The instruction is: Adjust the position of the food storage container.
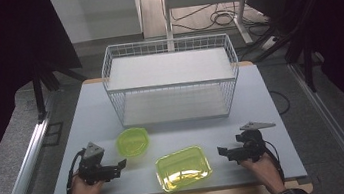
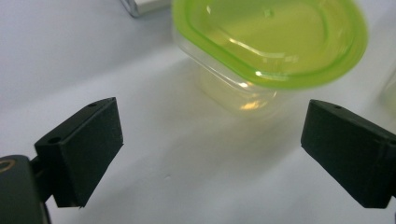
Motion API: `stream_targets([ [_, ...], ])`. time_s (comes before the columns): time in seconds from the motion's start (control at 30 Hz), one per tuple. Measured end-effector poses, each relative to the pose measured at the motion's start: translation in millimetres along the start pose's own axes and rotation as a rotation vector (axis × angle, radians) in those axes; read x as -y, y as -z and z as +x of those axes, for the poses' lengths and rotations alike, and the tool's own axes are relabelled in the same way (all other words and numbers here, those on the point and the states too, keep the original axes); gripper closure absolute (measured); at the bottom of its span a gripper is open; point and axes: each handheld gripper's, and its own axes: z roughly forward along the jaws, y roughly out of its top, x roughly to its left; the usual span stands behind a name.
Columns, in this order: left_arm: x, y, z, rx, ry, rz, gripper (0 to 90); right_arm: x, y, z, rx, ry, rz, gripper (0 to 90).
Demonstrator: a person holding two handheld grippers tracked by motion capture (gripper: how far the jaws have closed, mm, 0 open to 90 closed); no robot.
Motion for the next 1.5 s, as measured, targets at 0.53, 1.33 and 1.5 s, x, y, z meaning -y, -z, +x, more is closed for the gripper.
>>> stream_targets([
  [0.53, -4.2, 10.3, -1.5, 0.005, -0.01, -0.009, 9.4, 2.4, -7.2, 4.0, 0.047, 0.037, 0.034, 3.8],
  [1.33, -46.8, 9.7, -31.6, 0.183, -0.087, -0.05, 81.2, 0.6, -5.5, 8.0, 0.063, 0.07, 0.006, 9.7],
  [1.5, -59.2, 1.6, -37.2, 0.201, -0.113, -0.051, 89.8, 0.4, -5.0, 7.6, 0.066, 0.074, 0.007, 10.0],
])
